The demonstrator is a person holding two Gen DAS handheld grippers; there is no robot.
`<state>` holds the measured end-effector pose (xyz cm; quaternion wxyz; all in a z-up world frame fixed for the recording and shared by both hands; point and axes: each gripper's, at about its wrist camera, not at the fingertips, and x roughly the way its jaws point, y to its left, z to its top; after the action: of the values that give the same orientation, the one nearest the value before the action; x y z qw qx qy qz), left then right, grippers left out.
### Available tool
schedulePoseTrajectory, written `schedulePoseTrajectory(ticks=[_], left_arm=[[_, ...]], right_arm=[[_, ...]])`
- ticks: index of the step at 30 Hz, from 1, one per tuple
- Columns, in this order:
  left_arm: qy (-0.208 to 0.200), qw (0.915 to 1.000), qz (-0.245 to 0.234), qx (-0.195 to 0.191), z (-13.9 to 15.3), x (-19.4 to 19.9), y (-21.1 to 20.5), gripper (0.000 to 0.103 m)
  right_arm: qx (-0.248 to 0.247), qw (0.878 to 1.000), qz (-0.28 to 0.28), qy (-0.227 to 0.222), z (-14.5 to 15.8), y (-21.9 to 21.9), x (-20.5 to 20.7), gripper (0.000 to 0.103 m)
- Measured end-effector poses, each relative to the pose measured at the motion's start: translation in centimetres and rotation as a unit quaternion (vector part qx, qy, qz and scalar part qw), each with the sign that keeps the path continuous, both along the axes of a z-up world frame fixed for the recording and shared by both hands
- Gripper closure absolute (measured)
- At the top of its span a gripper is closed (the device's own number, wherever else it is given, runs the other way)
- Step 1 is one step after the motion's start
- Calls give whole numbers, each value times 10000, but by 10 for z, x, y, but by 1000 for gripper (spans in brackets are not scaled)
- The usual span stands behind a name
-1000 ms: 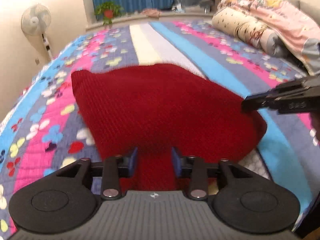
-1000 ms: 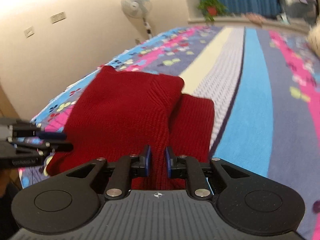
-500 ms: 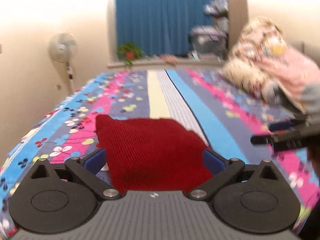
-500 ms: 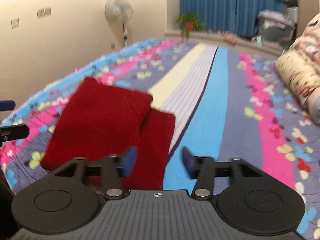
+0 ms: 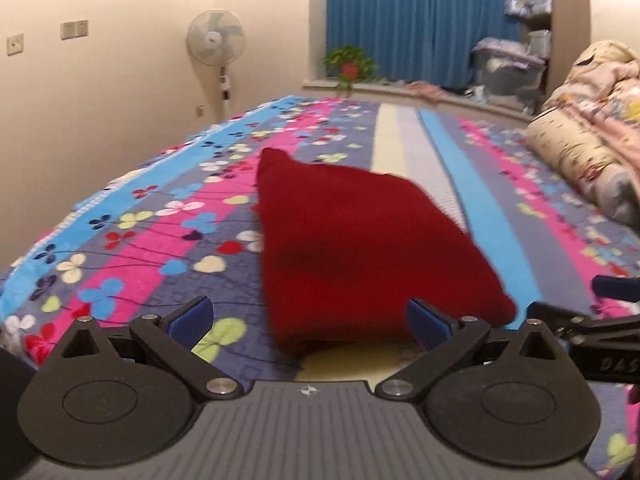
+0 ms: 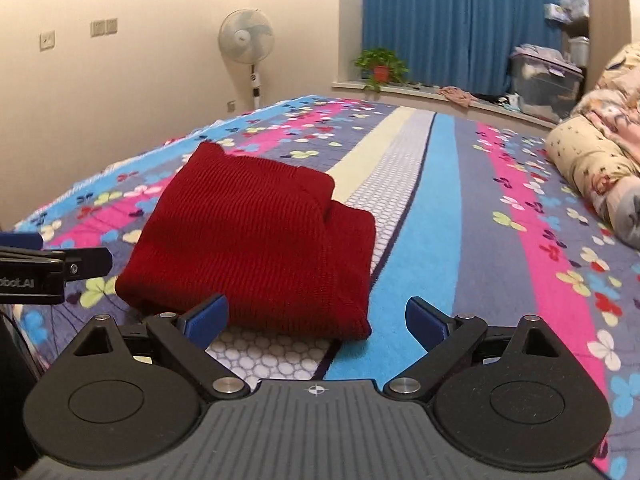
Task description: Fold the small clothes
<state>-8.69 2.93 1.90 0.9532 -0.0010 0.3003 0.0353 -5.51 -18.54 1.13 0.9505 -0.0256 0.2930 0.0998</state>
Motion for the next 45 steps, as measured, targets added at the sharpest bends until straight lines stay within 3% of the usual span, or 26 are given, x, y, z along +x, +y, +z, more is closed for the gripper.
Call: schedulePoseTrajectory(ticks=[6,17,45], left_arm=[[211,9997,-155,-16,-8,11,-2,1],[146,9997,-208,-49,-12,17,-7,1],[166,9998,-64,-11,-17,24,-1,1]], right_arm=[[188,9998,-69,40,-1,3,13,8],[12,9998,222,-18,-5,18,21,8],[-28,9997,250,-21,-7,27,27,8]])
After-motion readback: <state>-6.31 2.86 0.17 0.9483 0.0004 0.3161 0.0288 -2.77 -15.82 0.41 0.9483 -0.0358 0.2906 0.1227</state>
